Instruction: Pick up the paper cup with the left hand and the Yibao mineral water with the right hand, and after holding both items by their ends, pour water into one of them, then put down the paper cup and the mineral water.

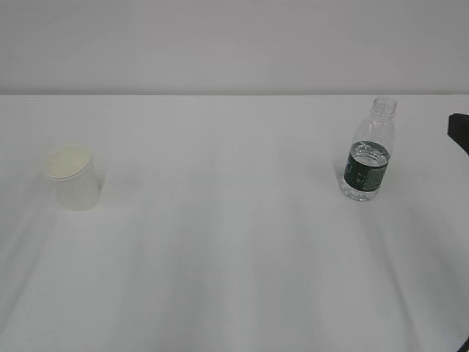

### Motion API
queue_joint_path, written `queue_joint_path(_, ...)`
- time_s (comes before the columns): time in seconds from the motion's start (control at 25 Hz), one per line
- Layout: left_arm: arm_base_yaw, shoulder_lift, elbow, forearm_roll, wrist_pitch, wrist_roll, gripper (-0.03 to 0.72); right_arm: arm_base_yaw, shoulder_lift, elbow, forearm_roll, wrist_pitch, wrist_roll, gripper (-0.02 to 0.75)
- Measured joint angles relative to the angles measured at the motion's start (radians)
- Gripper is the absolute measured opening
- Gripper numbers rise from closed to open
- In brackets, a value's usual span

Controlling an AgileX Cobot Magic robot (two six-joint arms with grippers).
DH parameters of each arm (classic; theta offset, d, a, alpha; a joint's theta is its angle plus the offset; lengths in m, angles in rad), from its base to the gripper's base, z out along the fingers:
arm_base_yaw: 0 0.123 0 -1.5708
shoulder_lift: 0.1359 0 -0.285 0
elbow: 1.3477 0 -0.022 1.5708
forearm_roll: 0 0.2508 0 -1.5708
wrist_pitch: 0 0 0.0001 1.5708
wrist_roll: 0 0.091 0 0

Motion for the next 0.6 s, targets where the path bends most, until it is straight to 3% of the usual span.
queue_joint_path(0.32,-0.002,-0.307,0.002,-0.063,0.282,-0.006,0.510,0.000,-0.229,0.000,0.000,0.196,-0.011,0.581)
queue_joint_path(0.6,-0.114,-0.537,0.002,-0.141,0.597,-0.008,0.506,0.000,-0.419,0.000,-0.003,0.404,-0.015,0.581)
